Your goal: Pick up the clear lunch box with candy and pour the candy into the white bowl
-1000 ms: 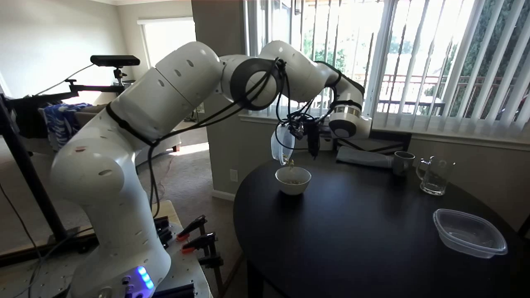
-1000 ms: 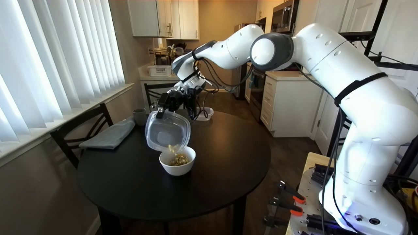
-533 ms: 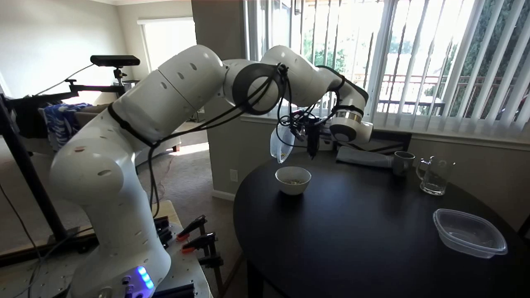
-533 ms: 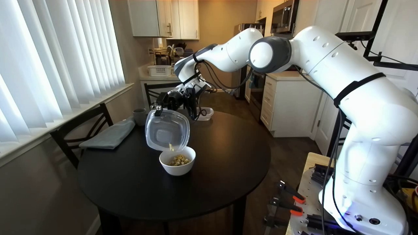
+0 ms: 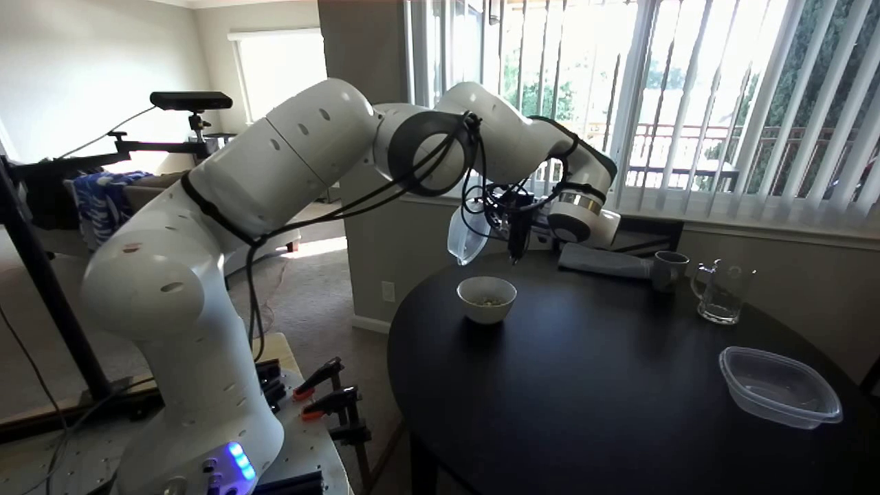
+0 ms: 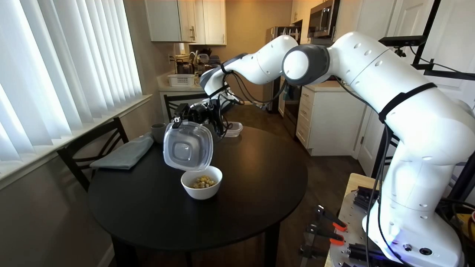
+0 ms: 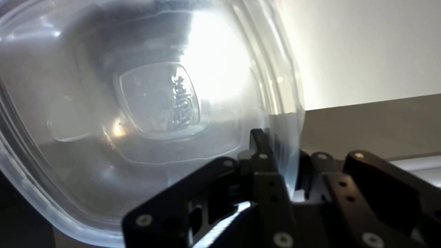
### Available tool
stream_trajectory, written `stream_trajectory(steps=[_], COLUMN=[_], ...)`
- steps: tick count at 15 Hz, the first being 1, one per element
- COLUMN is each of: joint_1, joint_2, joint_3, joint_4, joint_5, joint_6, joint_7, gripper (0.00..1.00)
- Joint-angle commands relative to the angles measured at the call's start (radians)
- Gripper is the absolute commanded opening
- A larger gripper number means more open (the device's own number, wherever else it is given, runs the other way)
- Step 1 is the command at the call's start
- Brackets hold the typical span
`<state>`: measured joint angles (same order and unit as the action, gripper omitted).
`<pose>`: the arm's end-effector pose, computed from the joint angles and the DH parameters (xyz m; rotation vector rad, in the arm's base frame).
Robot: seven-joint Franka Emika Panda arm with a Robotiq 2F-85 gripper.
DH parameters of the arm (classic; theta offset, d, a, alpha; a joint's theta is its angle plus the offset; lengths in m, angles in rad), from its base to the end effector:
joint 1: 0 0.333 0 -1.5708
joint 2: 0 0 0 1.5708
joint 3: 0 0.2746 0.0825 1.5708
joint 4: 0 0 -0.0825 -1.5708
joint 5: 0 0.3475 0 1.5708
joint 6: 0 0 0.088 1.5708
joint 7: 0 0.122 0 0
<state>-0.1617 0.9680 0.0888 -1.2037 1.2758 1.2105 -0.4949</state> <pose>0.6274 0.0764 0.2468 -1.5344 -0.1679 0.3830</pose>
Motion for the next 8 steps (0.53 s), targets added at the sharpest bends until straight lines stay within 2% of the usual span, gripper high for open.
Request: stream_trajectory(steps=[1,8], joint_1=[-0.016,-0.020], joint_2=[0.016,0.007], joint_3=[0.009,0.002], joint_4=[0.020,0.007], joint_5=[0.050,0.112], joint_6=[-0.028,-0.024], joint_7=[0.067,0.104], gripper=[0.04,0.04])
